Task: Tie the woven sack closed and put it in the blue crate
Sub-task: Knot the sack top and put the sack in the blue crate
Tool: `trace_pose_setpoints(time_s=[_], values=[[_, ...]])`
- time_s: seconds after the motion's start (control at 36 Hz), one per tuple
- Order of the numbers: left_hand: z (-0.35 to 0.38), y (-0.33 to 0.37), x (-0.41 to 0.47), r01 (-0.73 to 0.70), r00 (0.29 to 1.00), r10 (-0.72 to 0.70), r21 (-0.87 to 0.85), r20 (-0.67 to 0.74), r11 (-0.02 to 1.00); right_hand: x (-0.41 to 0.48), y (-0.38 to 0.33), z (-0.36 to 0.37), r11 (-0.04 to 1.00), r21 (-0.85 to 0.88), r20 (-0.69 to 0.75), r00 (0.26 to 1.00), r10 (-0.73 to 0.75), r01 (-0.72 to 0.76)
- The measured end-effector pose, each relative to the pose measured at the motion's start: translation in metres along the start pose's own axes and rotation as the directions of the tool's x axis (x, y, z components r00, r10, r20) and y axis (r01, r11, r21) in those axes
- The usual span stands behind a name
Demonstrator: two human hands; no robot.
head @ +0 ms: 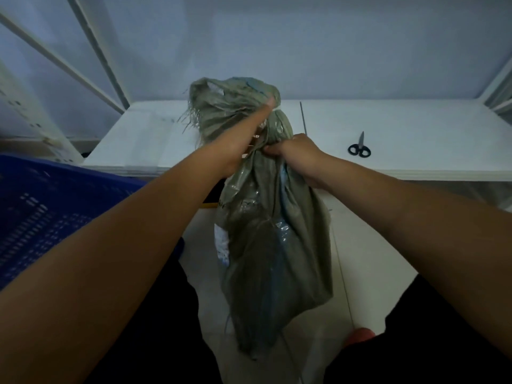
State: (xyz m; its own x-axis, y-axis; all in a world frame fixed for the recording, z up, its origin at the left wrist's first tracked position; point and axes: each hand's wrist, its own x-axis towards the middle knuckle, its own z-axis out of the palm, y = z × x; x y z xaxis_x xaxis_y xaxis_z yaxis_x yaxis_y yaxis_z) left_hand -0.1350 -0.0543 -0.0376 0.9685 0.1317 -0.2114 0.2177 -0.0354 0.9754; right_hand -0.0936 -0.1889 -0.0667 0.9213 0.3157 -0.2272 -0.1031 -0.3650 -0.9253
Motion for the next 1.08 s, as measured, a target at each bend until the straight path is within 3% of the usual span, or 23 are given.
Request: trace_pose_setpoints(time_s=[0.11,0.22,0.33,0.39,0.56,0.61,0.69,0.78,0.83,0.89,0.94,1.03,1.08], values=[[0.004,-0.011,-0.014,-0.086,0.951,-0.008,0.288,0.311,0.954,0.002,-0.008,-0.005,0.998,0.058,-0.080,0.997,-0.019,0.024],[0.008,-0.042,-0.017,-0.058,0.844,-0.163,0.390,0.511,0.919,-0.006,-0.006,-0.007,0.993,0.110,-0.087,0.995,0.038,-0.029],[0.029,-0.051,-0.013,-0.063,0.874,-0.144,0.402,0.464,0.914,-0.009,0.001,0.002,0.995,0.097,-0.163,0.986,0.045,-0.029],[0.034,-0.052,-0.011,-0.099,0.907,-0.085,0.405,0.413,0.909,-0.010,0.001,0.004,0.984,0.176,-0.192,0.980,0.057,-0.023],[0.048,-0.051,-0.004,-0.157,0.988,0.131,0.570,0.086,0.806,-0.014,-0.011,0.011,0.923,0.384,-0.185,0.978,0.092,-0.014],[0.054,-0.052,-0.002,-0.054,0.999,0.044,0.477,0.032,0.877,-0.013,-0.014,0.014,0.913,0.407,-0.193,0.977,0.093,-0.007],[0.048,-0.045,-0.002,0.009,0.998,0.013,0.347,-0.060,0.938,-0.011,-0.016,0.015,0.963,0.260,-0.252,0.968,-0.010,0.078],[0.040,-0.038,-0.002,0.008,0.990,0.020,0.199,-0.140,0.980,-0.013,-0.017,0.014,0.969,-0.010,-0.228,0.943,-0.242,0.246],[0.039,-0.033,-0.003,0.022,0.984,0.002,0.134,-0.180,0.991,-0.012,-0.017,0.014,0.956,-0.025,-0.214,0.933,-0.290,0.292],[0.038,-0.030,-0.003,0.013,0.981,0.009,0.114,-0.192,0.993,-0.009,-0.017,0.011,0.967,0.062,-0.139,0.962,-0.237,0.247],[0.033,-0.027,-0.004,0.007,0.978,0.019,0.127,-0.208,0.992,-0.006,-0.013,0.008,0.982,0.117,0.072,0.985,-0.159,0.150],[0.022,-0.022,-0.003,0.059,0.978,-0.019,0.184,-0.210,0.981,-0.003,-0.002,-0.001,0.996,0.089,0.360,0.932,-0.041,0.010],[0.015,-0.019,-0.005,0.121,0.978,-0.065,0.286,-0.197,0.950,-0.002,0.004,-0.007,0.996,0.094,0.448,0.894,-0.035,-0.008]])
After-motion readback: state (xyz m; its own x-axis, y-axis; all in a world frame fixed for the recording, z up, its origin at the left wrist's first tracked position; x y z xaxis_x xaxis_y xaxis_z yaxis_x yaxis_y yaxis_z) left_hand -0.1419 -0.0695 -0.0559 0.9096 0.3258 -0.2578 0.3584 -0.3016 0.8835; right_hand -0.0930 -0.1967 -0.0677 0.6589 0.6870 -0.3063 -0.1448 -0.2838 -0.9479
